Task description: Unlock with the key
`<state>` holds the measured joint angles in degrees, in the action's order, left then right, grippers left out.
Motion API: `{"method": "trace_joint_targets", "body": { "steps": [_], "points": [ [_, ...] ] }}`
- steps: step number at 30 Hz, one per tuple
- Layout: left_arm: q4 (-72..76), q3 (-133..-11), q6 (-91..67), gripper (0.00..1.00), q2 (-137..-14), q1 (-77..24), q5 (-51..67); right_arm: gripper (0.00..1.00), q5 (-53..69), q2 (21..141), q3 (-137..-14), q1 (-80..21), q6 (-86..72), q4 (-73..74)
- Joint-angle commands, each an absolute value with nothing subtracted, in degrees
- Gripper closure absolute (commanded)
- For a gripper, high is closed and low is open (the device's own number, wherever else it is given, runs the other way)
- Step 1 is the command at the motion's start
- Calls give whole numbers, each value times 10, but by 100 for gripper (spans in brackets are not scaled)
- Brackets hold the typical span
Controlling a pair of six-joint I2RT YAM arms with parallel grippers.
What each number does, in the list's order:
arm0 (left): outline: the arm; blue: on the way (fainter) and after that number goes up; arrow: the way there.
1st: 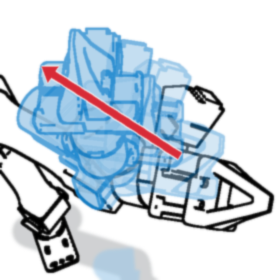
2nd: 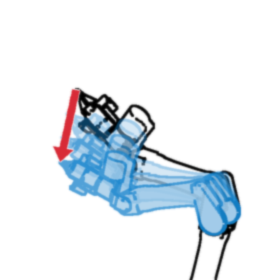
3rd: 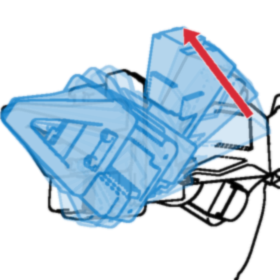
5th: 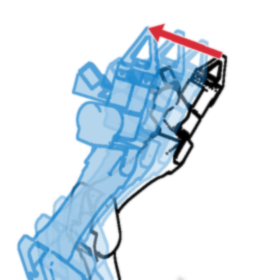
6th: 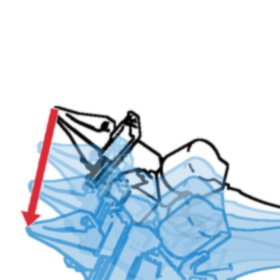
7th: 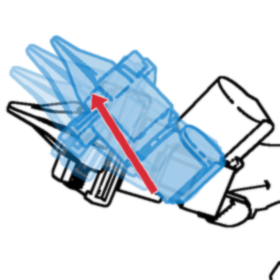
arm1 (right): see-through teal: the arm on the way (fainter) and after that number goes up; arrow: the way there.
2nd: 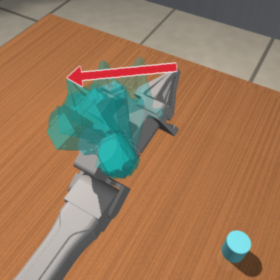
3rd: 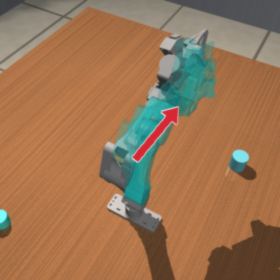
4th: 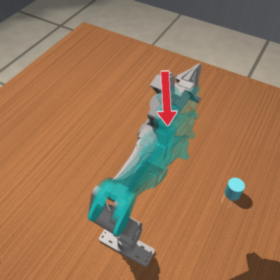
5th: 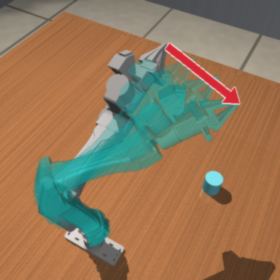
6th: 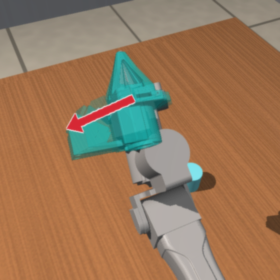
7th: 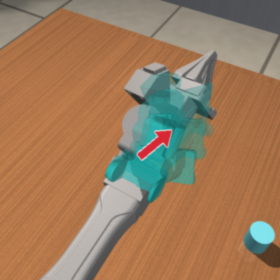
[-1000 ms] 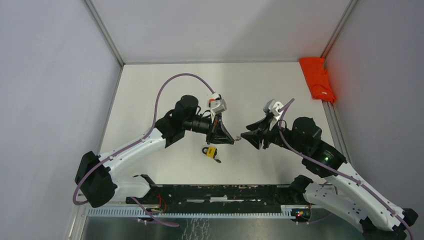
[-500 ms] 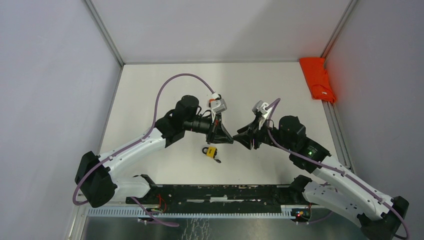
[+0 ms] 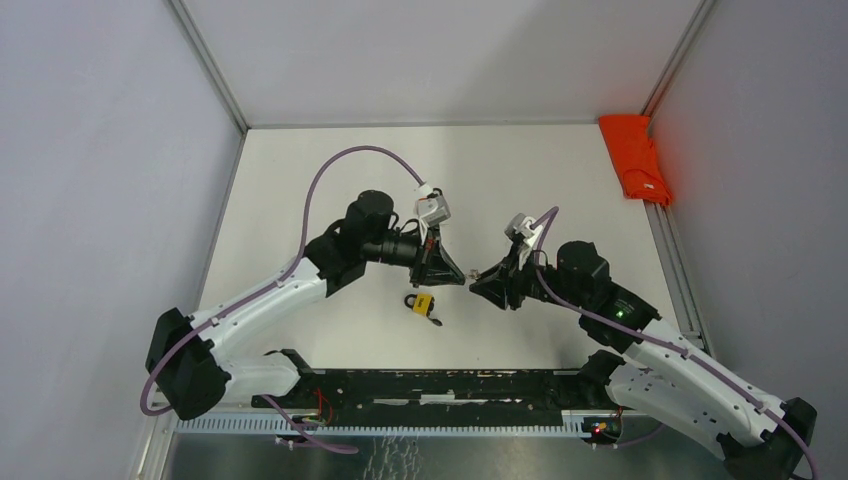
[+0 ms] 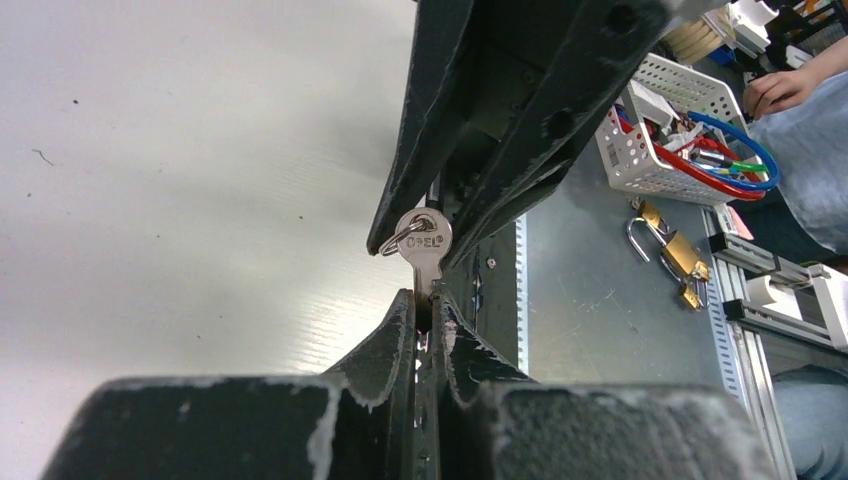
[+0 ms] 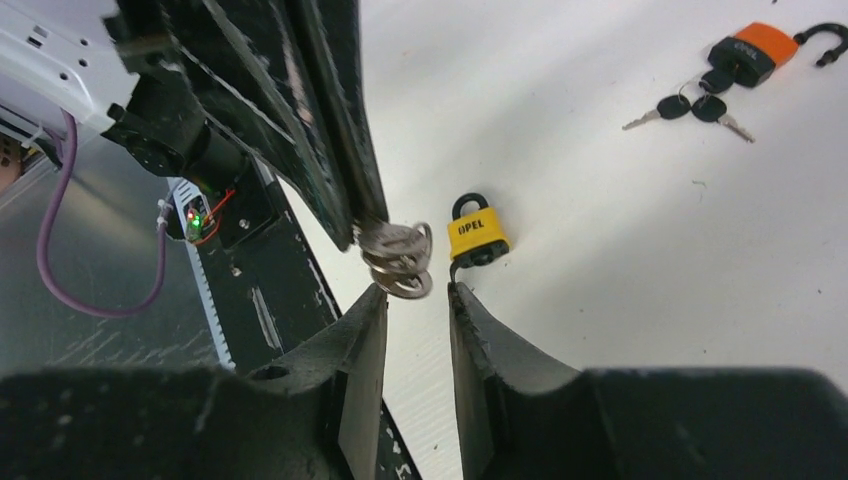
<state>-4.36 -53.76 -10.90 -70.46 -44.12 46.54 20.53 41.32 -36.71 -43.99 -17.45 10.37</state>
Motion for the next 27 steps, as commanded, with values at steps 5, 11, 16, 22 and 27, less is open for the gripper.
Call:
{"method": "trace_joint_targets", "body": {
  "steps": [5, 11, 16, 22, 27],
  "points": [
    [-41, -564, -77, 98, -688, -442, 457, 66, 159, 397, -380, -442, -173, 101],
    [-56, -566, -71, 98, -702, -443, 418, 59, 107, 364, -399, -442, -214, 81],
    [-66, -574, -66, 98, -707, -446, 408, 59, 100, 346, -355, -442, -311, 5],
    [-70, -576, -64, 98, -692, -447, 408, 59, 114, 367, -327, -441, -297, -29],
    [-70, -578, -65, 98, -682, -448, 410, 59, 126, 404, -325, -441, -296, -44]
  ]
}}
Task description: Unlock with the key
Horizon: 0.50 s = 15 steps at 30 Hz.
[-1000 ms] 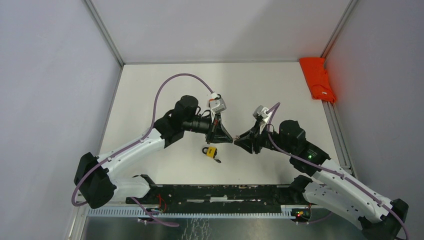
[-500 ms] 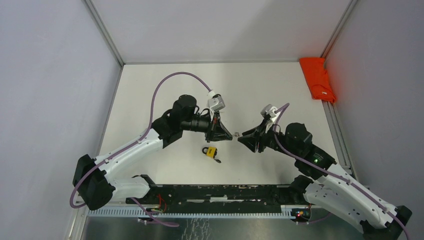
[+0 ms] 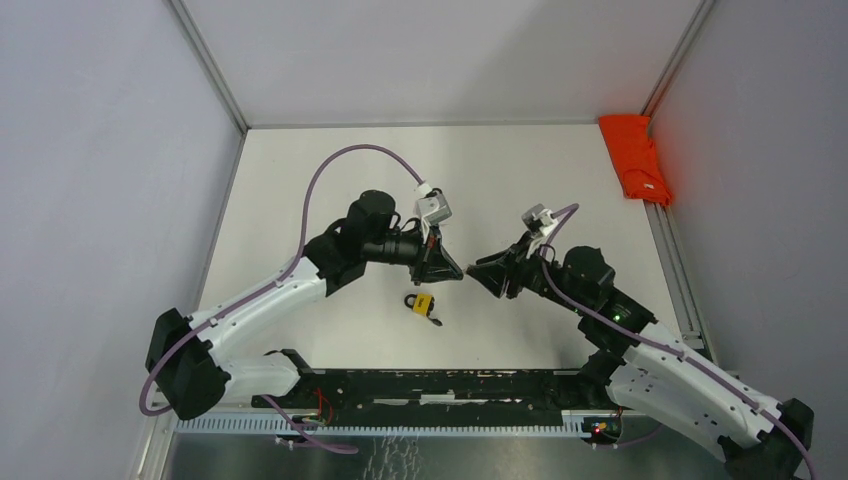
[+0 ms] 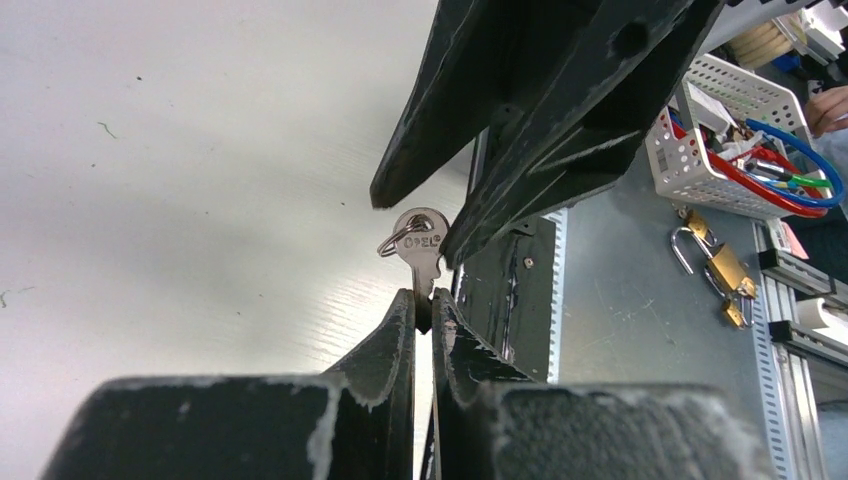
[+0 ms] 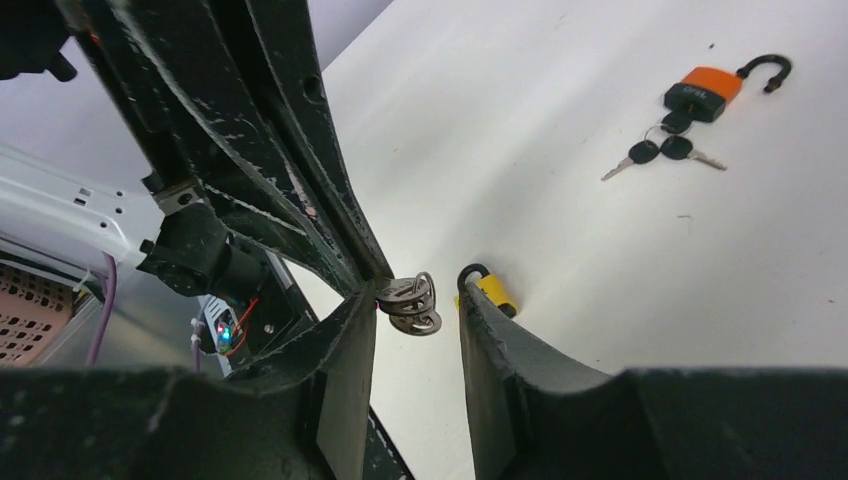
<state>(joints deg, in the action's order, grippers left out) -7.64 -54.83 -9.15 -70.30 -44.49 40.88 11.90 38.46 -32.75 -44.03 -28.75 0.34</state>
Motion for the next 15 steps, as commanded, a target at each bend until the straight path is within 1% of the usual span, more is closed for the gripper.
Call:
{"method": "trace_joint_targets", "body": {
  "steps": [1, 6, 8, 13, 15],
  "points": [
    [-70, -578, -66, 98, -680, -448, 411, 59, 126, 407, -322, -441, -296, -51],
    [-72, -578, -67, 98, -674, -448, 416, 62, 128, 416, -316, -441, -302, -68],
    [-72, -577, -66, 98, -673, -448, 414, 68, 134, 418, -314, -441, -303, -73],
    [-72, -577, -66, 98, -677, -448, 412, 93, 156, 419, -311, -441, -304, -79],
    [-72, -578, -66, 98, -678, -448, 411, 98, 161, 417, -312, -441, -300, -77]
  ]
}}
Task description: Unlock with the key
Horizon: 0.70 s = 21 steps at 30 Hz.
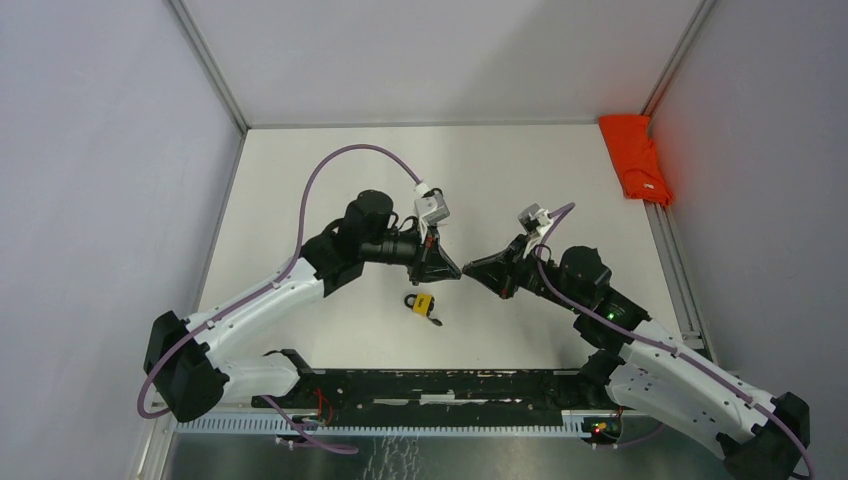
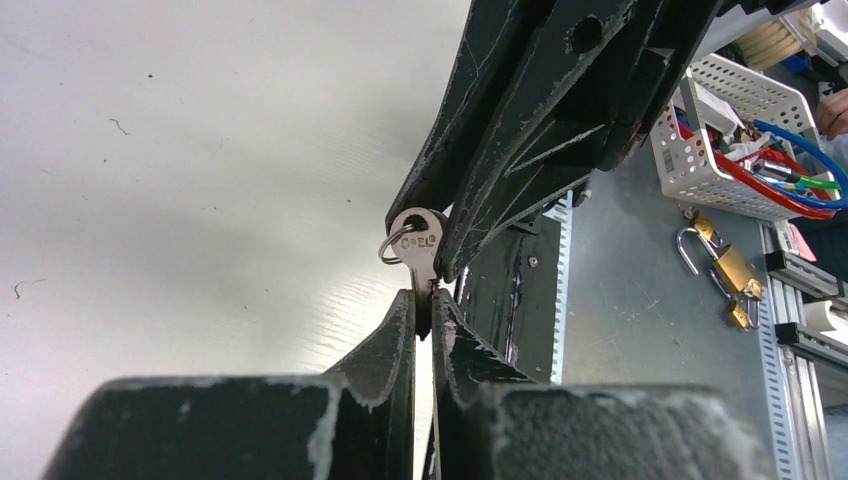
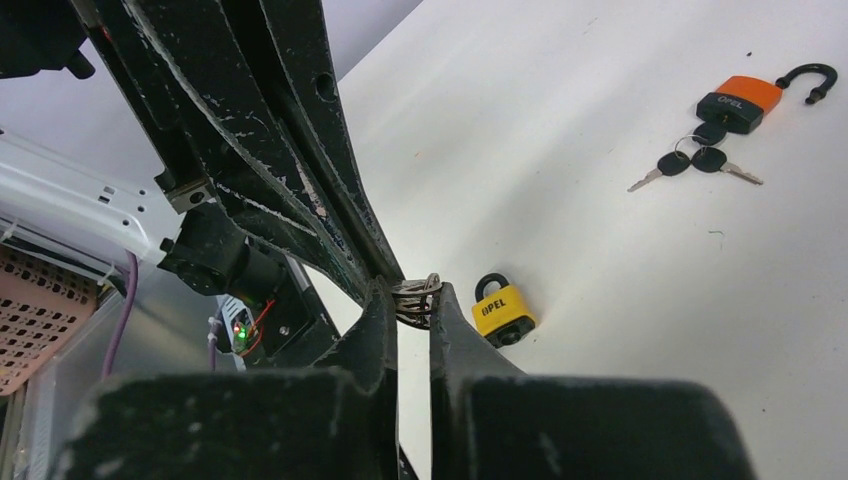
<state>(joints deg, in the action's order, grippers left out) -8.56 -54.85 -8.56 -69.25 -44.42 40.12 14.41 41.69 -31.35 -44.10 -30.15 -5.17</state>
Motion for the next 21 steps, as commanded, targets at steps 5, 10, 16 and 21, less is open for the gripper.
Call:
{"method": "trace_joint_targets", "body": {
  "steps": [5, 10, 16, 21],
  "points": [
    [-74, -581, -67, 98, -677, -448, 412, 100, 139, 407, -321, -441, -283, -52],
    [-87, -589, -67, 89, -677, -448, 412, 100, 121, 396, -345, -441, -250, -11],
    [-81, -591, -68, 81, -676, -448, 433, 100, 107, 382, -365, -441, -217, 37],
    [-62, -587, -75, 98, -673, -448, 466, 100, 102, 376, -367, -441, -202, 53]
  ]
}}
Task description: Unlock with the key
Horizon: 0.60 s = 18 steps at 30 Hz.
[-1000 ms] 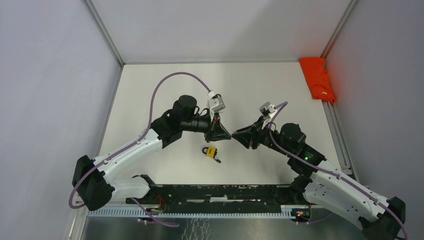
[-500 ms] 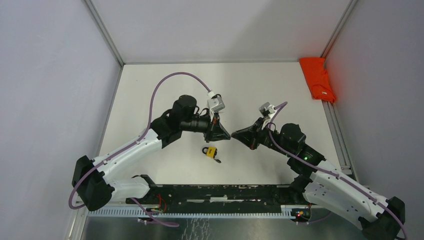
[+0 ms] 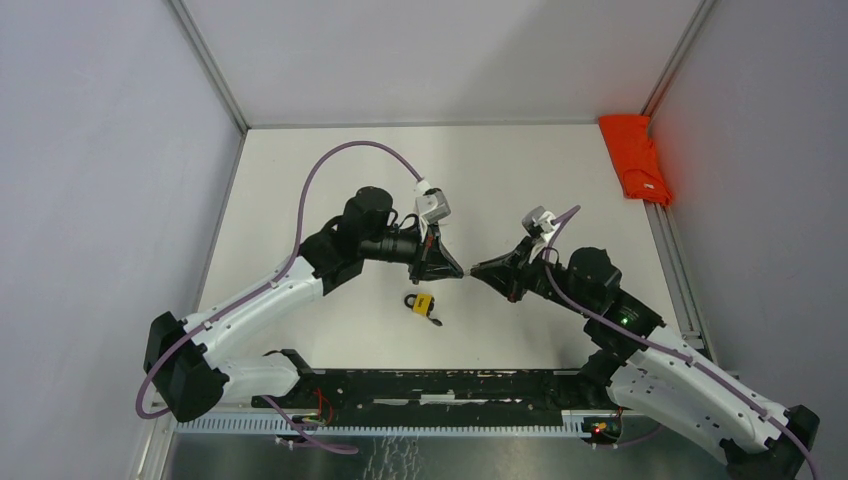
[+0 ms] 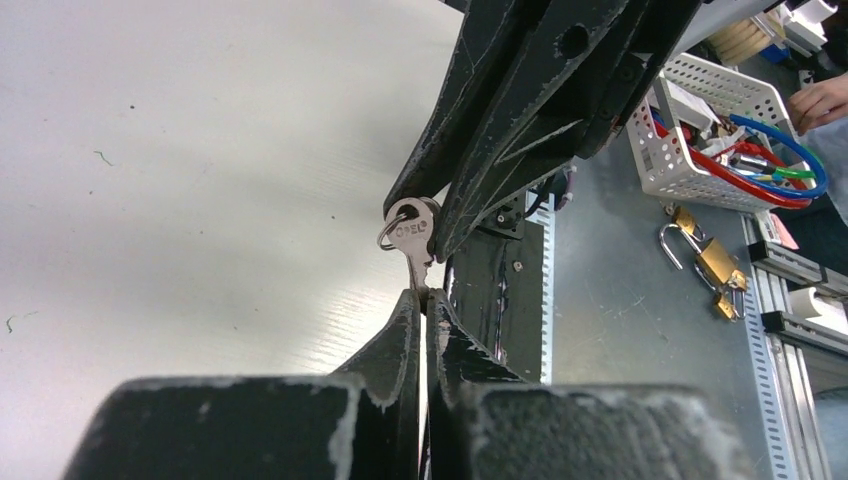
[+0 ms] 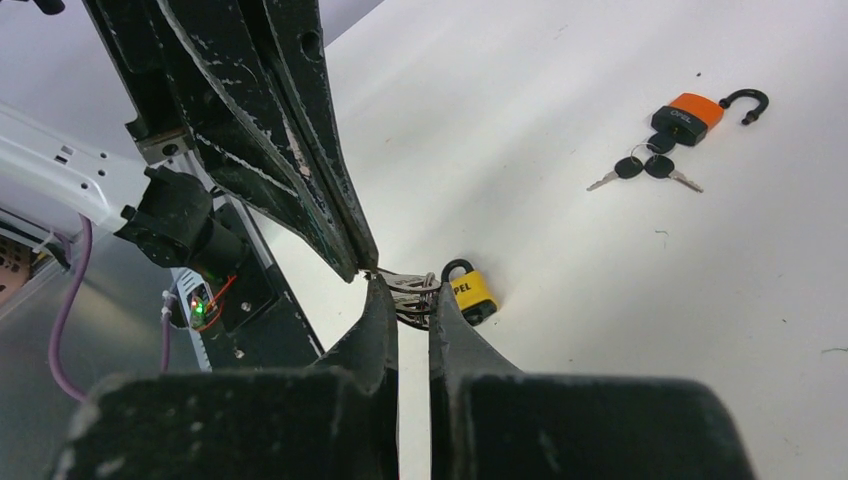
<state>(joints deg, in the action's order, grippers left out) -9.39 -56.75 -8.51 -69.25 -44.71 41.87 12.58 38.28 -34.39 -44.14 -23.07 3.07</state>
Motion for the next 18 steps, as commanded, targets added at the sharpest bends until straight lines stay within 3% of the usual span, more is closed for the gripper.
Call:
{"method": "trace_joint_targets", "body": {
  "steps": [1, 18],
  "points": [
    [-61, -586, -75, 98, -674, -448, 466, 100, 103, 374, -367, -441, -202, 49],
    [13, -560, -109, 98, -690, -448, 504, 100, 125, 387, -361, -441, -202, 29]
  ]
}}
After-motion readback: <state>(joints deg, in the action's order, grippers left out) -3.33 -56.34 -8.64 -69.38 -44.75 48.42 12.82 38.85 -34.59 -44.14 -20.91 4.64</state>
